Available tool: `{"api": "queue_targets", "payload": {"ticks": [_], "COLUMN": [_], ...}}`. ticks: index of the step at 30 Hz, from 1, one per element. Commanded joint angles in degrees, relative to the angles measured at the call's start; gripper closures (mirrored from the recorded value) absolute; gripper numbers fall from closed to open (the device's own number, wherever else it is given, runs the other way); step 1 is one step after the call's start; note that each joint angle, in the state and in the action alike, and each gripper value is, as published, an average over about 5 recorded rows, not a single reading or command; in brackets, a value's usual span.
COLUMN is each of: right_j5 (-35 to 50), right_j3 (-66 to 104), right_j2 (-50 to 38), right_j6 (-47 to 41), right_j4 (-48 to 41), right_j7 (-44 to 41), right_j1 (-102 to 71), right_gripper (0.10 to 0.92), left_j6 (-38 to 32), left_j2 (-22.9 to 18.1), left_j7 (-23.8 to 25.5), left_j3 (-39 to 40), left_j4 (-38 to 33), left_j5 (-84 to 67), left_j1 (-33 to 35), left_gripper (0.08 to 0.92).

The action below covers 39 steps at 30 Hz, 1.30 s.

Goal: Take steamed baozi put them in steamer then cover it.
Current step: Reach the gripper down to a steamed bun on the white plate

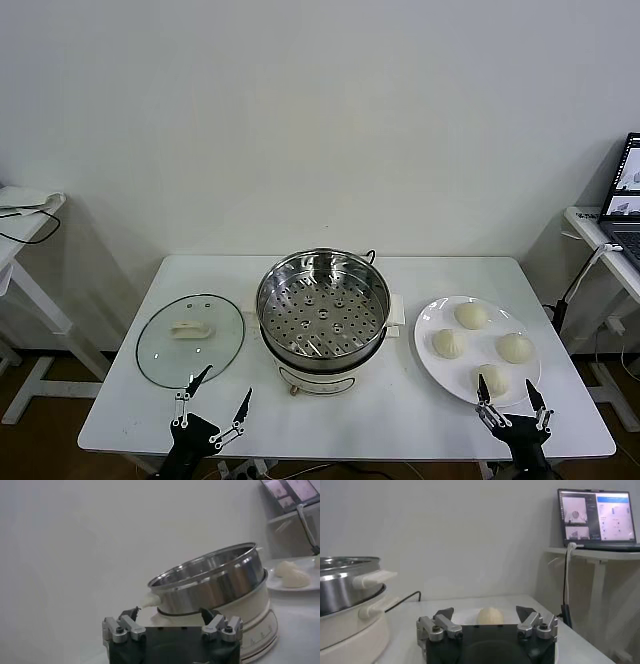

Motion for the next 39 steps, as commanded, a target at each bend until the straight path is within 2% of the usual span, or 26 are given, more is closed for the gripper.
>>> {"api": "queue_targets", "payload": {"ticks": [1, 6, 12, 17, 22, 26, 32, 35, 39], "right_j5": [1.8, 7.9, 17.3, 21.2, 21.0, 14.7, -5.5, -14.5, -24.9], "right_j3": [0.9, 2.4, -0.7, -11.2, -23.7, -34.2, -53.1, -61.5, -66.3], "right_j2": [-2.6, -9.0, -20.1, -27.8, -31.7, -35.0, -36.1, -34.1, -30.3], "right_j6": [-2.9, -8.8, -13.9, -17.0, -22.2, -25.3, -17.8, -14.7, -12.4], "right_j4": [-1.6, -6.0, -18.3, -32.1, -42.4, -47.8, -59.2, -63.5, -66.9], "right_j7": [0.6, 2.0, 1.9, -6.0, -20.6, -39.3, -75.3, -84.9, -91.9], "right_j1": [5.0, 15.6, 32.9, 49.1, 63.2, 73.4, 93.3, 102.1, 107.6], "right_gripper": [0.203, 0.203, 0.203, 0.203, 0.203, 0.203, 0.203, 0.203, 0.203], "left_j6": [0.2, 0.3, 1.4, 1.4, 1.5, 1.5, 2.1, 2.4, 2.7], "left_j2": [-1.2, -2.4, -4.1, -4.8, -5.4, -5.5, -5.6, -5.7, -5.8], "left_j7": [-1.8, -3.3, -4.8, -5.0, -5.9, -6.0, -6.1, -6.1, -6.4], "left_j3": [-0.4, -1.2, -2.8, -3.3, -4.2, -4.8, -5.0, -5.1, -5.4], "left_j4": [-1.1, -0.8, -0.7, -0.8, -1.1, -1.1, -1.2, -1.1, -1.1], "left_j5": [1.6, 2.5, 2.6, 3.3, 3.0, 2.7, 2.0, 1.9, 1.4], "left_j1": [0.3, 0.4, -0.2, 0.2, 0.4, 0.7, 1.2, 1.3, 1.3], "left_gripper": [0.177, 0.177, 0.177, 0.177, 0.177, 0.177, 0.177, 0.177, 0.177]}}
